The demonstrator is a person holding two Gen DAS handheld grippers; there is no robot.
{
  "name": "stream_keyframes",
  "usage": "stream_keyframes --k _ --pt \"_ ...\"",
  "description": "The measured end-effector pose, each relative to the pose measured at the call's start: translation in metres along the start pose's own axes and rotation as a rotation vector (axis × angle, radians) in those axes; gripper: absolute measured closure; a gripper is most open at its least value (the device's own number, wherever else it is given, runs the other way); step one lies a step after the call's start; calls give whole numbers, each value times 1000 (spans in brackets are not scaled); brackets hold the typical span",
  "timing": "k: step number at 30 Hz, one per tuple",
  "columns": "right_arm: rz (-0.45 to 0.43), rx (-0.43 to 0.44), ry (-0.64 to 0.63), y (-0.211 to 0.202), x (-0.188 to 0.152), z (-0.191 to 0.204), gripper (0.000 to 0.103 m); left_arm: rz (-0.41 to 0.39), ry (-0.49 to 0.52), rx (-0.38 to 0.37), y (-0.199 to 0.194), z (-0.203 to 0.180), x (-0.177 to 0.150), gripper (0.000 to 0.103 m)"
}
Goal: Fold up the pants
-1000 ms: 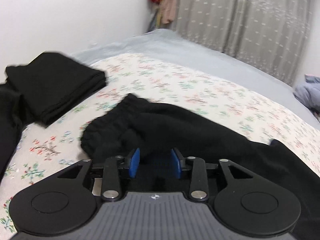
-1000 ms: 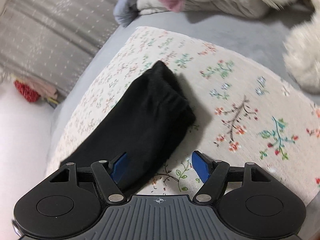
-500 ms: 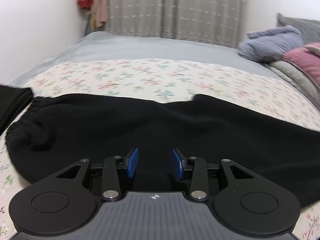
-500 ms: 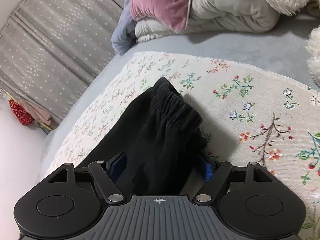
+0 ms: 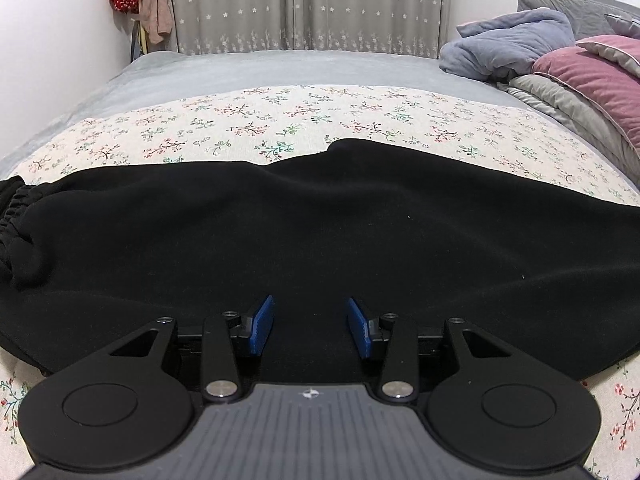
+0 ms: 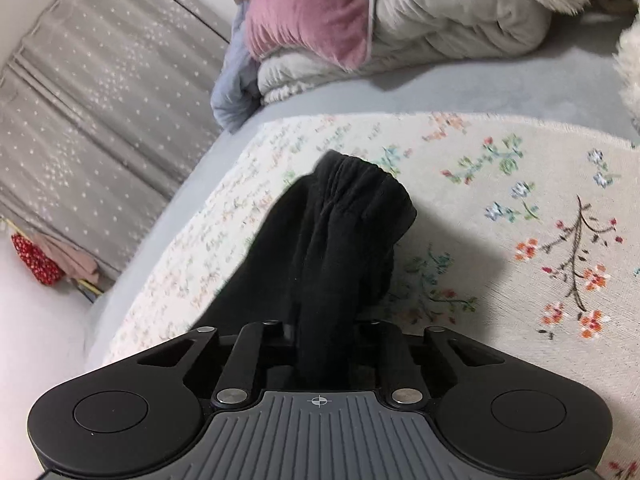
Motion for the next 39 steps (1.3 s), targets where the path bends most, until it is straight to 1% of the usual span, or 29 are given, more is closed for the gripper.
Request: stream_keyframes --k 3,5,9,12,14,16,18,19,20,22,23,24,25,26,28,30,32,33,36,37,38,39 --pt "-35 46 1 -7 2 14 89 2 4 0 0 -3 0 43" --pt "-67 66 -34 -12 3 28 89 3 -3 -9 -1 -4 1 43" --pt "-160 101 -245 -23 -10 71 89 6 -36 -33 -3 -4 2 43" --pt "-221 116 -483 -29 -37 111 89 6 -71 -55 -4 -3 3 40" --pt "-250 129 -673 -31 -67 138 89 5 -89 -66 -5 -3 3 40" --pt "-266 136 -868 -31 -105 159 89 3 -113 -87 -6 -3 4 39" --pt "-265 136 -1065 -29 -148 172 89 0 -152 -124 -6 -5 4 37" --pt "-252 127 -1178 -25 -175 175 89 -4 -173 -149 -7 -7 5 36" --pt "-226 106 -1302 -19 -203 174 89 -9 -195 -177 -7 -9 5 34" --pt "-172 49 -1558 -5 -258 159 88 -20 -246 -235 -8 -13 6 29" --pt "-157 33 -1657 0 -278 150 88 -25 -266 -257 -9 -15 7 26" --pt "-144 16 -1737 5 -293 141 83 -30 -284 -279 -9 -17 8 25" --pt "-156 -4 -1791 7 -304 134 79 -33 -297 -296 -10 -19 8 24" --pt "-178 -6 -1814 7 -308 132 73 -36 -303 -310 -11 -21 9 24" --pt "-189 8 -1816 4 -307 134 66 -41 -294 -320 -12 -25 10 23" --pt "-180 32 -1767 -2 -298 138 44 -41 -276 -323 -12 -30 11 20" --pt "-156 38 -1724 -5 -289 140 38 -43 -274 -329 -12 -33 11 20" --pt "-139 41 -1711 -7 -290 143 35 -42 -274 -336 -11 -36 12 19" --pt "-89 46 -1662 -11 -283 146 30 -44 -279 -366 -10 -43 16 19" --pt "-61 50 -1631 -10 -278 147 30 -45 -283 -378 -11 -46 16 18" --pt "-23 58 -1595 -11 -275 147 34 -45 -293 -396 -11 -50 17 17" --pt "23 79 -1556 -13 -273 146 46 -43 -307 -415 -11 -53 18 17"
Point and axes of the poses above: each gripper's, at about its wrist camera, not at the fingertips, and y roughly the way its jaws point, z to its left, x to its top, the point moved 9 cm from there along y, roughly the way its jaws point, and after that the axes turned 14 degrees about y, right-handed, at the moved point
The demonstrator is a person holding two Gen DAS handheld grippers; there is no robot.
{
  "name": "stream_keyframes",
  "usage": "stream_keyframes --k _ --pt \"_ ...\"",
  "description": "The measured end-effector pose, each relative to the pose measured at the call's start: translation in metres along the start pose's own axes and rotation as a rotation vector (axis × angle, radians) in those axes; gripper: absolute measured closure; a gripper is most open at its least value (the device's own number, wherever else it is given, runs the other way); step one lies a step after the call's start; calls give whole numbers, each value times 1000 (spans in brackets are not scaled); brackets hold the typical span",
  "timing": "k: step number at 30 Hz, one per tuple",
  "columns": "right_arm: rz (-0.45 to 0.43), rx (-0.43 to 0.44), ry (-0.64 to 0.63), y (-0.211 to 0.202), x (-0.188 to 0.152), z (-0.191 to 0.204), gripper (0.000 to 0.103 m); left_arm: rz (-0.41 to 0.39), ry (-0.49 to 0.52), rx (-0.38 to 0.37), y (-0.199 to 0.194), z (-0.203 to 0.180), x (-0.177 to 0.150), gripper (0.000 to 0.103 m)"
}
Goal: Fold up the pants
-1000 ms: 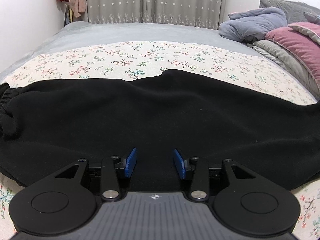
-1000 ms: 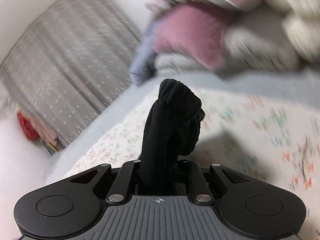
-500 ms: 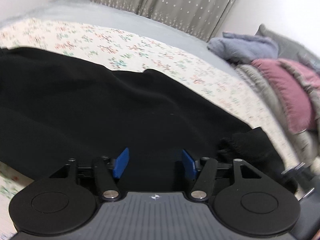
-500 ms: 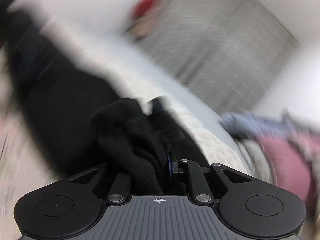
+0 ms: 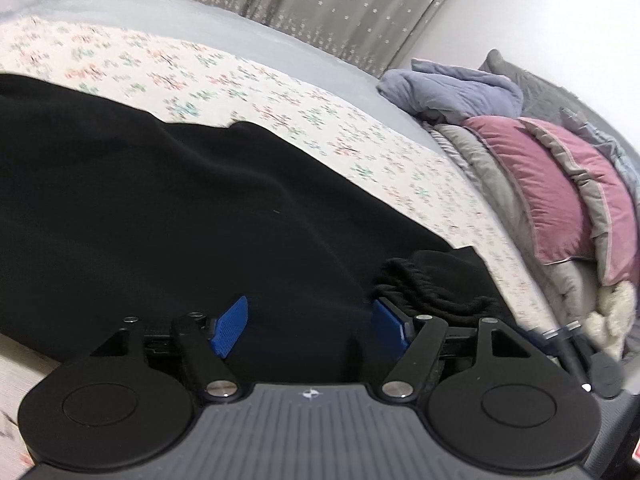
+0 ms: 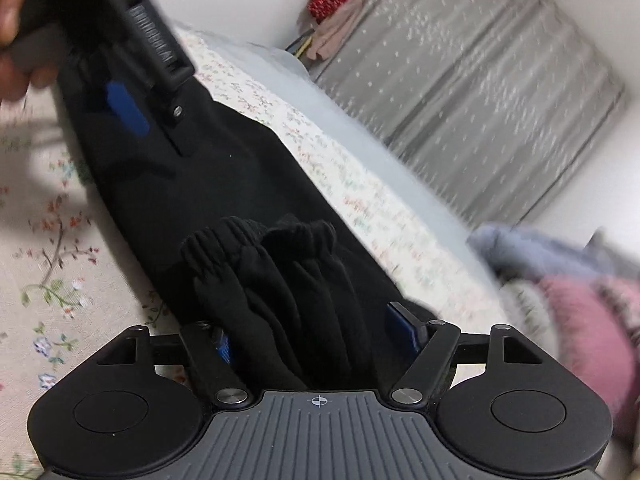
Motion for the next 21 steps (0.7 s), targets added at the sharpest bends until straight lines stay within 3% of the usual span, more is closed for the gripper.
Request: stream_keyframes --k 1,2,4,6,10,12,21 --pt "8 36 31 -4 2 2 58 4 -20 -24 1 -3 0 17" --pt "11 66 55 -7 3 4 78 6 -46 -59 2 -8 0 17" --pt "-17 53 10 -16 4 18 80 10 -106 -144 4 -19 -1 15" --pt "-40 25 -57 -17 2 28 83 17 -177 -229 8 -29 -2 7" --pt "-66 -2 -70 -19 3 33 88 50 -320 -352 18 -44 -7 5" --pt "-81 -18 -79 -20 4 35 91 68 -343 -359 25 -51 -9 0" --pt "-153 -43 -21 -42 6 28 93 90 -358 -355 48 -74 -5 0"
Point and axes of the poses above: each gripper's, at about its wrist camera, not at the fingertips, and y roughly the way its jaws point, z to its left, x to its top, the point moved 9 cm from there along y, roughly the way its jaws point, and after that the axes turned 14 degrees about y, right-handed, at the moved point
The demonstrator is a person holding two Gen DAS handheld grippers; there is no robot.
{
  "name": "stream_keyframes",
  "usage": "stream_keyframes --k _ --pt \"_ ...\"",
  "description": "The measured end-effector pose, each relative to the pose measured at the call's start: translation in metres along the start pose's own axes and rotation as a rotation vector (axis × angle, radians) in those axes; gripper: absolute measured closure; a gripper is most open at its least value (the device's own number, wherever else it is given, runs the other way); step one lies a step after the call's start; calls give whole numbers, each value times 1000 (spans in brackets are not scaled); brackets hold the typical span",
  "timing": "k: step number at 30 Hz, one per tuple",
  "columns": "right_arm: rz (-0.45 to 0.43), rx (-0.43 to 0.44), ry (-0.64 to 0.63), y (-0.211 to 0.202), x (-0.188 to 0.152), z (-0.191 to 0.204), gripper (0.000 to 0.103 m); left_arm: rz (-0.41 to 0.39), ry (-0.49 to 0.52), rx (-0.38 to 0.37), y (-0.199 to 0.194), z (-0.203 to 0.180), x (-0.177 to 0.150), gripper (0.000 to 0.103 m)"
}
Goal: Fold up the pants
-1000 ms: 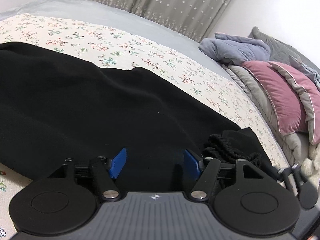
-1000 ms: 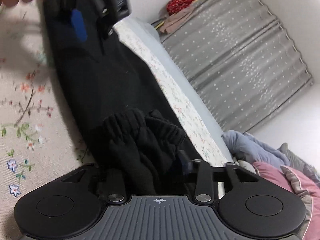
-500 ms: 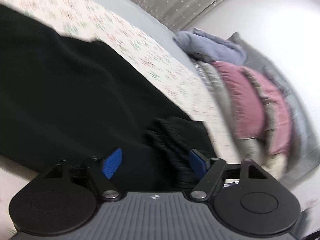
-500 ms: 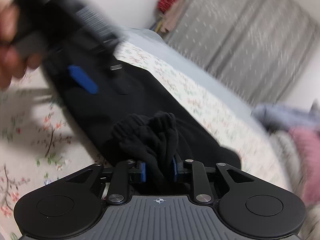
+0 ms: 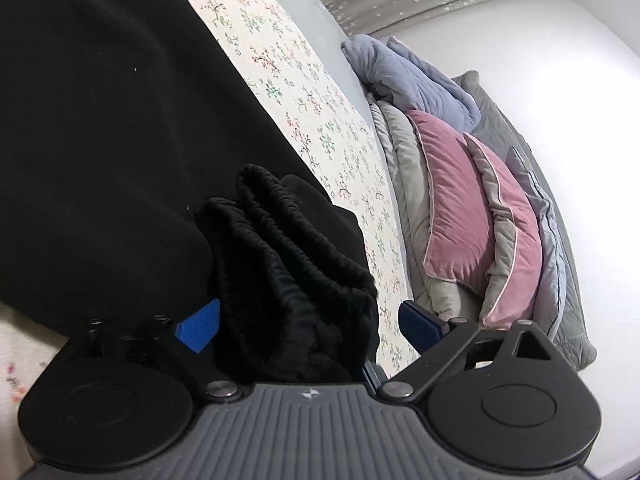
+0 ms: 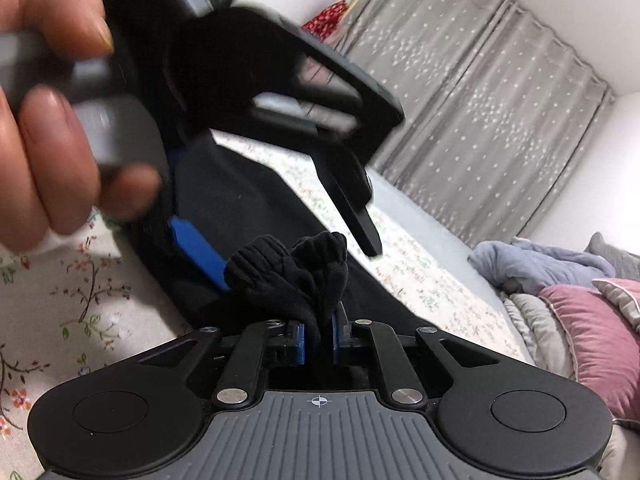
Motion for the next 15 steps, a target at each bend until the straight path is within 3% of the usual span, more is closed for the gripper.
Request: stream_keyframes --k 8,10,14,15 --pt "-29 -11 -85 -4 -6 13 93 -39 -50 16 7 7 15 0" --pt "-43 -15 -118 -3 -8 14 93 -39 -35 19 5 5 18 5" --pt "-65 -22 -152 -5 -8 18 93 19 57 91 12 3 15 26" --pt "-68 -22 -154 -5 -8 18 93 25 62 92 13 2 14 37"
Point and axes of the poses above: each gripper's, at about its wrist camera, not at the fingertips, and y roughly the way its jaws point, z to its left, x to its top, the point moved 9 cm from there along y, roughly the way its jaws point, and after that the axes turned 14 degrees about y, right-handed, at the moved point
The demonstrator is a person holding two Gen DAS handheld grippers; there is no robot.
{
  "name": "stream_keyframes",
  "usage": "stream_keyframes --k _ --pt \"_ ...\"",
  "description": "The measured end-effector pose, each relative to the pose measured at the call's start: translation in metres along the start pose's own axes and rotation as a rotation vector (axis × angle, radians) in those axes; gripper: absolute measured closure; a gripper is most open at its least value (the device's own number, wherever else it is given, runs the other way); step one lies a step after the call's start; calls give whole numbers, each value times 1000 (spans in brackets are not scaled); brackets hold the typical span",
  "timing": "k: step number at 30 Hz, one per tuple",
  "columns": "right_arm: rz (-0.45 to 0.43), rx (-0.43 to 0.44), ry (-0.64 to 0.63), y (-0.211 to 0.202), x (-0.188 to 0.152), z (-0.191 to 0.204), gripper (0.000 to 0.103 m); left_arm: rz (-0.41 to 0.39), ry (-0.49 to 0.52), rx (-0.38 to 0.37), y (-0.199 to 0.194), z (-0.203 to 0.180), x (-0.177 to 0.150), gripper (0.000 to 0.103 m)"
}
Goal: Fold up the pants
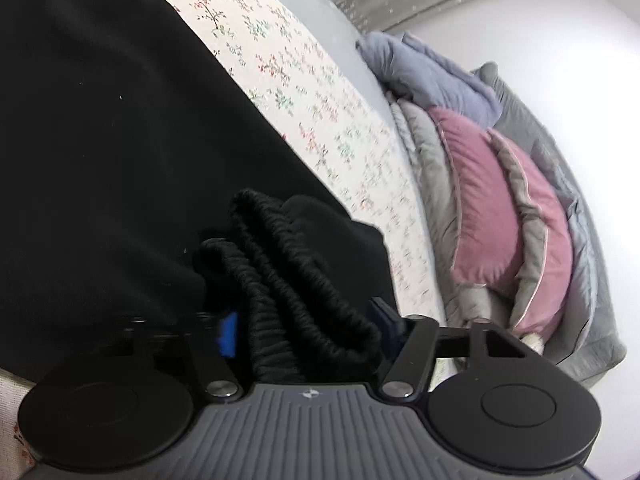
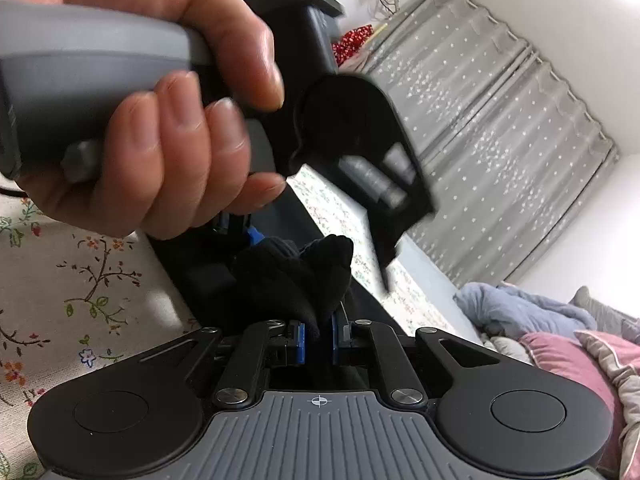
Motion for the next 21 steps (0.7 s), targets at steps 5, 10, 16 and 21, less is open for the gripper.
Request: stream_keyframes --k 5,10,16,21 --pt "1 -3 -20 3 -2 2 93 -15 114 84 -5 -4 2 64" --pt "-40 -28 -25 -6 4 2 92 -56 183 103 -19 -17 9 66" --pt "-70 -65 -37 -13 11 3 45 -120 223 118 -31 -17 24 67" --pt "-30 -50 16 -11 10 2 37 -151 238 157 -51 -3 36 67"
Point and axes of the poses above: each gripper's, at about its wrist camera, not at the fingertips, and y roughly the way its jaws point, z to its left, x to its top, the point moved 9 cm from there along y, roughly the way its jaws point, and after that the axes turned 14 degrees about y, right-handed, at the moved point
